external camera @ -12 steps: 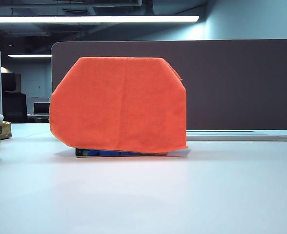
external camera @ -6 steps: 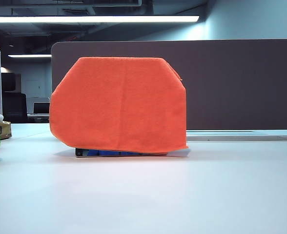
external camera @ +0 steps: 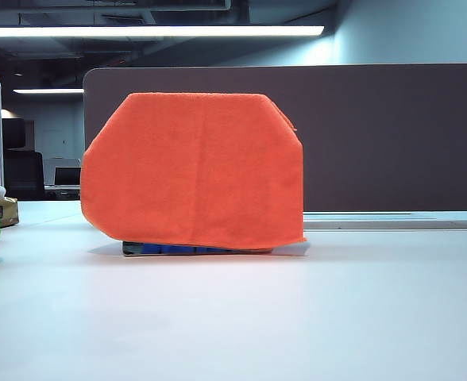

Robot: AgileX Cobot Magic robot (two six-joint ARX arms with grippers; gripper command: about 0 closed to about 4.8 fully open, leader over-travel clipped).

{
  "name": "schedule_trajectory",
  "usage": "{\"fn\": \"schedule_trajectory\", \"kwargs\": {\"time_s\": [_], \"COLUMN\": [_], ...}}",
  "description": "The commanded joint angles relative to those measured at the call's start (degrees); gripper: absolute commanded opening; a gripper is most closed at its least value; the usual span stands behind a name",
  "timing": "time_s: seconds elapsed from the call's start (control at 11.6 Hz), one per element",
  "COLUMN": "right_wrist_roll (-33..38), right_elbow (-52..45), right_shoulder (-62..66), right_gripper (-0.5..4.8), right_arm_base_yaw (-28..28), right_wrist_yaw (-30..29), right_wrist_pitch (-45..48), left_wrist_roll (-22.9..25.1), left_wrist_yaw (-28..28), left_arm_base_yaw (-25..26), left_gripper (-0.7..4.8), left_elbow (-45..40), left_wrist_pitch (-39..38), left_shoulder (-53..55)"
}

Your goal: Pick up the cloth from the table and use it to cover the mirror.

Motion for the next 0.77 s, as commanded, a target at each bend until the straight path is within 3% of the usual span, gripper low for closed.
{"fn": "schedule_trajectory", "kwargs": {"time_s": [0.09, 0.34, 0.43, 0.6, 0.77], "right_wrist_roll": [0.22, 1.46, 1.51, 0.76, -1.57], "right_elbow": [-0.13, -0.13, -0.13, -0.13, -0.13], "right_shoulder": [-0.04, -0.04, -0.04, -0.04, -0.04], "right_gripper": [-0.02, -0.01, -0.01, -0.02, -0.02], "right_arm_base_yaw": [0.28, 0.28, 0.26, 0.13, 0.13], "right_wrist_yaw": [-1.46, -2.75, -2.82, -2.32, -2.34], "right_wrist_pitch": [-1.25, -4.44, -6.12, -6.23, -5.57], "left_wrist_roll": [0.00, 1.84, 9.29, 9.75, 10.14], "left_wrist_yaw": [-2.62, -4.76, -2.95, -3.19, -3.39], "left_arm_base_yaw": [-0.04, -0.07, -0.07, -0.07, -0.07], "left_gripper": [-0.03, -0.03, -0.03, -0.03, -0.03], "left_elbow": [-1.42, -1.40, -1.40, -1.40, -1.40], "left_wrist_pitch": [1.60, -0.52, -1.75, -1.01, 5.03], "left_shoulder": [0.02, 0.02, 0.04, 0.04, 0.04]}}
